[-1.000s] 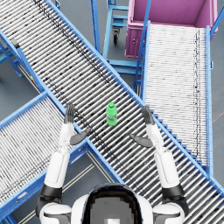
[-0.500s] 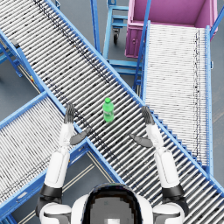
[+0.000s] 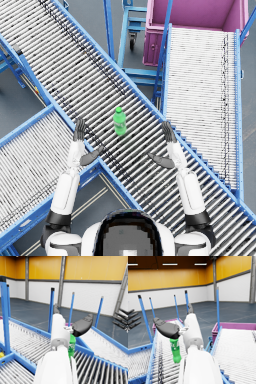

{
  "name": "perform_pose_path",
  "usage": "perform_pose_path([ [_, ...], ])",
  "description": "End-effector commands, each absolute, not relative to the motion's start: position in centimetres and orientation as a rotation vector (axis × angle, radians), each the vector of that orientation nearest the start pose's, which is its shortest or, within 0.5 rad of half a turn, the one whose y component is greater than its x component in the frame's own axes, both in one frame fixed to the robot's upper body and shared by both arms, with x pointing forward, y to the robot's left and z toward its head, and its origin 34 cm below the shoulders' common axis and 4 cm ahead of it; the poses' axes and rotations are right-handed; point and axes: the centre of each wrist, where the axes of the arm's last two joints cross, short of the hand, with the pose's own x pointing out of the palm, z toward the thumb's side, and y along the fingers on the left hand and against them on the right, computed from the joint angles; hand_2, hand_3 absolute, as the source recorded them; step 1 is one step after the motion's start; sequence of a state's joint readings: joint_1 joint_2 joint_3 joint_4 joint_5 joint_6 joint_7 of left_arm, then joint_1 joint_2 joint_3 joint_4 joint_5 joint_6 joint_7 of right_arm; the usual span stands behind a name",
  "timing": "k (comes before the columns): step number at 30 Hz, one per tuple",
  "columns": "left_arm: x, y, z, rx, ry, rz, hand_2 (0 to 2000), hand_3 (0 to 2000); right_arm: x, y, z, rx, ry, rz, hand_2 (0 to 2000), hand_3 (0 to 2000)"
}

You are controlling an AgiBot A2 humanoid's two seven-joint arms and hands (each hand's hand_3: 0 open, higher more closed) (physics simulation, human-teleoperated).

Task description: Pick up the oil and place it on the left assembly line, put the cola on the right, and keep Sprite still

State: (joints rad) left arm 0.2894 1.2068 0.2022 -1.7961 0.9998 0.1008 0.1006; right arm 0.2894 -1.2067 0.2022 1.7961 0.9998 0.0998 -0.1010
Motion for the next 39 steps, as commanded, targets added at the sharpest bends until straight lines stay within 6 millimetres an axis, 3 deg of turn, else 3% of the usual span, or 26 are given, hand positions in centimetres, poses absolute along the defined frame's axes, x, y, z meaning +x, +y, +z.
perform_pose_path([
  [1, 25.45, 20.07, 22.86, 0.074, -0.388, -1.777, 0, 0, 25.45, -20.07, 22.86, -0.134, -0.376, 1.971, 0, 0],
  [39, 25.45, 20.07, 22.86, 0.074, -0.388, -1.777, 0, 0, 25.45, -20.07, 22.86, -0.134, -0.376, 1.971, 0, 0],
])
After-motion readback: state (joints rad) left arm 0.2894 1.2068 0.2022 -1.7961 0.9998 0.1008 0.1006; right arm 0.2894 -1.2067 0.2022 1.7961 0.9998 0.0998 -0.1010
